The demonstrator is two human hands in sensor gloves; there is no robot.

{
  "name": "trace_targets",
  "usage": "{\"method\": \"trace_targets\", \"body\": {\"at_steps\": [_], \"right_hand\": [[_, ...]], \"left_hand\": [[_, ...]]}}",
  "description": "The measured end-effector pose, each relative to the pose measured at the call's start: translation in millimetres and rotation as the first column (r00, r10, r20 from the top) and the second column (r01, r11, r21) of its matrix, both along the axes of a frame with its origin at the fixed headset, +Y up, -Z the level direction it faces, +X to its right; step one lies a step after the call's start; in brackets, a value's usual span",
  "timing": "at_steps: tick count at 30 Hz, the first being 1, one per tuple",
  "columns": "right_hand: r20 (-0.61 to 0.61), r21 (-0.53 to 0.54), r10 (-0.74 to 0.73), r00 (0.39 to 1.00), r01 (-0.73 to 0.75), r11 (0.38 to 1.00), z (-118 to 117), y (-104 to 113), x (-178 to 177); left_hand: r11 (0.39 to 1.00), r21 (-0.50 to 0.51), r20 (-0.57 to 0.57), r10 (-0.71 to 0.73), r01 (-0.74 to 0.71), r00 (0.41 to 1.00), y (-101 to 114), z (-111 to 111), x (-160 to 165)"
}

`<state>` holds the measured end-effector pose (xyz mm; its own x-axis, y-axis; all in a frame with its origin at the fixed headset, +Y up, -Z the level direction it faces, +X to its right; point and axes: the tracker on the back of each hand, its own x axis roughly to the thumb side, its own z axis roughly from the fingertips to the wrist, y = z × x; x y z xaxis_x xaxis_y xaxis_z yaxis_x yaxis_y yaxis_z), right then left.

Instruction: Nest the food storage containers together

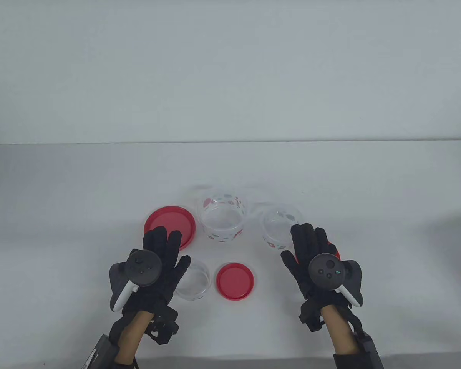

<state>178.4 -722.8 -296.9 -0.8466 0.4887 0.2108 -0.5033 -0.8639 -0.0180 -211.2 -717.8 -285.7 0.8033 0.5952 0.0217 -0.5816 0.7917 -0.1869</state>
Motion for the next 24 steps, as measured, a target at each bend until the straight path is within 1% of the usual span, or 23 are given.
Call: {"method": "trace_targets", "body": {"at_steps": [18, 24], "right_hand": [[-0.018, -0.054, -0.021, 1.000, 0.020, 0.998, 0.2, -1.5, -3.1], [-0.015, -0.053, -0.023, 1.000, 0.022, 0.998, 0.2, -1.5, -3.2]], "left_hand": [[1.000, 0.006, 0.017, -0.011, 0.011, 1.000, -0.6, 1.0, 0.9], [1.000, 0.004, 0.021, -0.015, 0.015, 1.000, -1.3, 1.3, 1.8]]}}
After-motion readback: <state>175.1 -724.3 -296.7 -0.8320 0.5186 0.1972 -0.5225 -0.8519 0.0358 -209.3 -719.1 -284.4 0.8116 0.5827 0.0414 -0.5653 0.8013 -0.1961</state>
